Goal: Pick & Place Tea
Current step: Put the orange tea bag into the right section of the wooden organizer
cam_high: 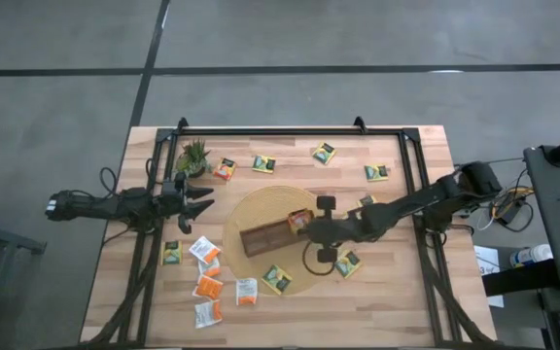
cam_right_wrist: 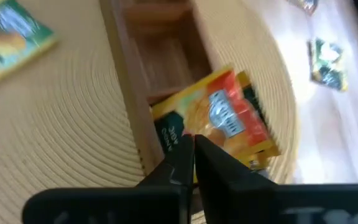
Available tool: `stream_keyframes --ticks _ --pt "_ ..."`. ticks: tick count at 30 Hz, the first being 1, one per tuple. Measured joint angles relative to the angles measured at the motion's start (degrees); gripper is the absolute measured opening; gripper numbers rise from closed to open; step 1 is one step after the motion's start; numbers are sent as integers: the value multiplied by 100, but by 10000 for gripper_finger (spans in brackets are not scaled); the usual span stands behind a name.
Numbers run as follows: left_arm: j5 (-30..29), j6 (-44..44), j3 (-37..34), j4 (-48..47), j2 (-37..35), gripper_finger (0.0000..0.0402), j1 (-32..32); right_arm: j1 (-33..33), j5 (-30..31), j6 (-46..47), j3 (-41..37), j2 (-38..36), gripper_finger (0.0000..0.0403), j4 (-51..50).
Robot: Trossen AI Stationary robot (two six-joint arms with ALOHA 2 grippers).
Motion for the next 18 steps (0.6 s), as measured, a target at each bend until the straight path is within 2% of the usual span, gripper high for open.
stream_keyframes --ticks 10,18 --pt "-3 0 1 0 0 168 -1 -250 -121 19 561 950 8 -72" --pt "-3 0 1 0 0 168 0 -255 -86 225 1435 1564 8 -1488"
